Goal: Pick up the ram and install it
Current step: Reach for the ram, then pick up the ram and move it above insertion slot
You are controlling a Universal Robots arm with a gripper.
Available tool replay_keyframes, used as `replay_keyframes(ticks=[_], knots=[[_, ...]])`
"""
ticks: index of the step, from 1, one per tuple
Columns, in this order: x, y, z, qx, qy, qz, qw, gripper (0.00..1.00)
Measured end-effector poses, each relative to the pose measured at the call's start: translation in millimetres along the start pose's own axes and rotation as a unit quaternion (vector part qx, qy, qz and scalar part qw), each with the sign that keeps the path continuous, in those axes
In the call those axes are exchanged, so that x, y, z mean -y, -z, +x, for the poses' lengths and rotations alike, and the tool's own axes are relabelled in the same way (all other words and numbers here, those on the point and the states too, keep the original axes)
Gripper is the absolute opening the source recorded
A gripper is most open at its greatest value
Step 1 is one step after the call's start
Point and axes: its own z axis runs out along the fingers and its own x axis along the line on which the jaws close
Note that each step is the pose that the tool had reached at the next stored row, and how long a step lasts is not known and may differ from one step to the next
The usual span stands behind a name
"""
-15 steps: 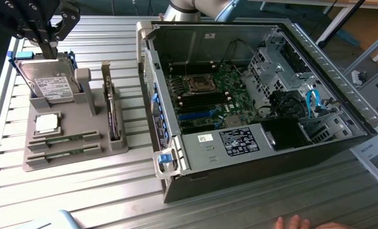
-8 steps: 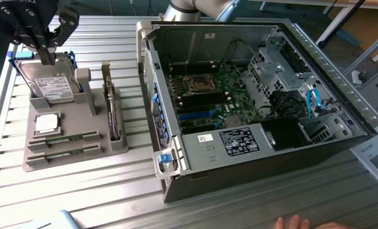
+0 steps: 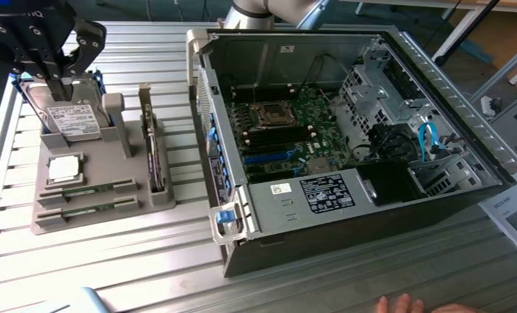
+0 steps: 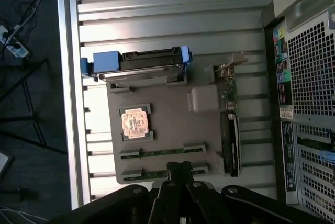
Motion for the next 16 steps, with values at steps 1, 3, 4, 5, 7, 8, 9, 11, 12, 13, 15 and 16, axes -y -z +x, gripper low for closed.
replay_keyframes(ticks=[1,3,4,5,7,8,9,11,12,13,15,16], knots=[[3.1,0.1,0.0,0.0000,0.000,0.0000,1.0000,0.11],[6.7,0.3,0.0,0.0000,0.000,0.0000,1.0000,0.11],[9.2,0.4,-0.1,0.0000,0.000,0.0000,1.0000,0.11],[12.0,0.5,-0.2,0.0000,0.000,0.0000,1.0000,0.11],[14.6,0.6,-0.2,0.0000,0.000,0.0000,1.0000,0.11],[14.6,0.6,-0.2,0.0000,0.000,0.0000,1.0000,0.11],[14.6,0.6,-0.3,0.0000,0.000,0.0000,1.0000,0.11],[14.6,0.6,-0.3,0.0000,0.000,0.0000,1.0000,0.11],[14.6,0.6,-0.3,0.0000,0.000,0.0000,1.0000,0.11],[14.6,0.6,-0.3,0.0000,0.000,0.0000,1.0000,0.11],[14.6,0.6,-0.3,0.0000,0.000,0.0000,1.0000,0.11],[14.6,0.6,-0.3,0.0000,0.000,0.0000,1.0000,0.11]])
